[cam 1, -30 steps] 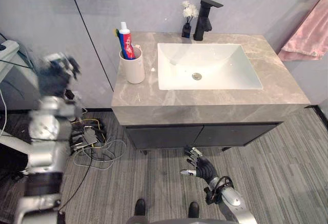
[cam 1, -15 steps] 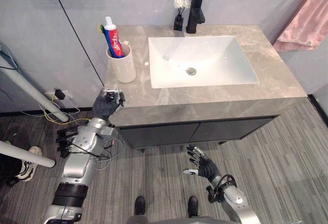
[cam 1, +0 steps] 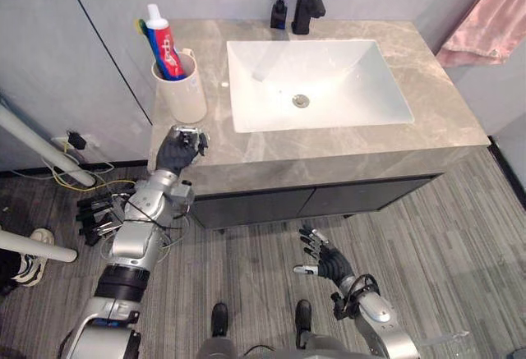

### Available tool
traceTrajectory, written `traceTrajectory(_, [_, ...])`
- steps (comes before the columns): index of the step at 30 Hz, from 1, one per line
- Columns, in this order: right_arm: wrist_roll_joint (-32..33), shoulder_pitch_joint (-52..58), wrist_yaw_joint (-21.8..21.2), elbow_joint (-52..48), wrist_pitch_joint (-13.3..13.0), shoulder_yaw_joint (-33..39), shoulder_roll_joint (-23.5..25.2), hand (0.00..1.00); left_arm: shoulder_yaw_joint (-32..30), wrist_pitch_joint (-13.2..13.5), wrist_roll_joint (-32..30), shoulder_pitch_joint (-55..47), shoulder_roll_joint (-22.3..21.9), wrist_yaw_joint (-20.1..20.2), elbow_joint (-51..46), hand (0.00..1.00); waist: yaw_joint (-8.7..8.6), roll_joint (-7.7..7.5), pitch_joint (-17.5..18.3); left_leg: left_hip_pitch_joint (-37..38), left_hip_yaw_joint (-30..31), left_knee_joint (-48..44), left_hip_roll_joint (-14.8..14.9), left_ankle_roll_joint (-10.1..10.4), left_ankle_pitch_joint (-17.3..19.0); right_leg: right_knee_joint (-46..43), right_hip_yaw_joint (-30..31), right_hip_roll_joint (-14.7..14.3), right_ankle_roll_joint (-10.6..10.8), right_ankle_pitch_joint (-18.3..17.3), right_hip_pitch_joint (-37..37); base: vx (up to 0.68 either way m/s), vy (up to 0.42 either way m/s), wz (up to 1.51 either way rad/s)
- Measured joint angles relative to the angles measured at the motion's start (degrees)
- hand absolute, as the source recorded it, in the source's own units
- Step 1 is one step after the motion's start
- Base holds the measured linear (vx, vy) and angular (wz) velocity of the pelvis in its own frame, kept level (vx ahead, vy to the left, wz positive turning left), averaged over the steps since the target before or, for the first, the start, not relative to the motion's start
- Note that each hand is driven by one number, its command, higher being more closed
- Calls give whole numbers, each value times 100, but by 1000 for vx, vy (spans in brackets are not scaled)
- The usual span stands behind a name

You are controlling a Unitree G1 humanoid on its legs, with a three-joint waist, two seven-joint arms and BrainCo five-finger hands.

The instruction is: Organize washtable

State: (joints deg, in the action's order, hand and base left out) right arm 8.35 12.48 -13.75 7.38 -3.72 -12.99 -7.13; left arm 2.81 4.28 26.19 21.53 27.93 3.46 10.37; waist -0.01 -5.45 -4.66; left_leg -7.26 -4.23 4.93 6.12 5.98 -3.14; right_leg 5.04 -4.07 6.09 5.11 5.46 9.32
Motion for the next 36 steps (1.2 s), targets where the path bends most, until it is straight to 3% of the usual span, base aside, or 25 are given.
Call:
traceTrajectory(5, [2,0,0,-198,9,-5,0,0,-3,6,0,288,219,-4,279,100,-90,-16,-94,-83,-57,-253,2,-11,173,0,88,7,2,2,6,0,1,-7])
traceTrajectory(23, [4,32,-1,-211,12,-12,-4,0,6,135,6,892,643,2,726,100,-102,-30,-274,-433,-59,-614,31,-5,362,-11,110,-5,0,8,203,0,-1,0])
traceTrajectory(31, [9,18,-11,-212,12,-101,-11,0,268,131,12,1479,1192,28,1160,100,-122,-66,-401,-700,-23,-920,95,21,484,-22,106,-56,-10,37,320,-11,-22,0])
traceTrajectory(36, [13,-13,-15,-270,10,-114,-16,0,559,121,11,1956,1541,119,1539,100,-235,-83,-497,-835,-15,-1098,106,0,551,16,118,-61,20,147,362,-20,-4,-2])
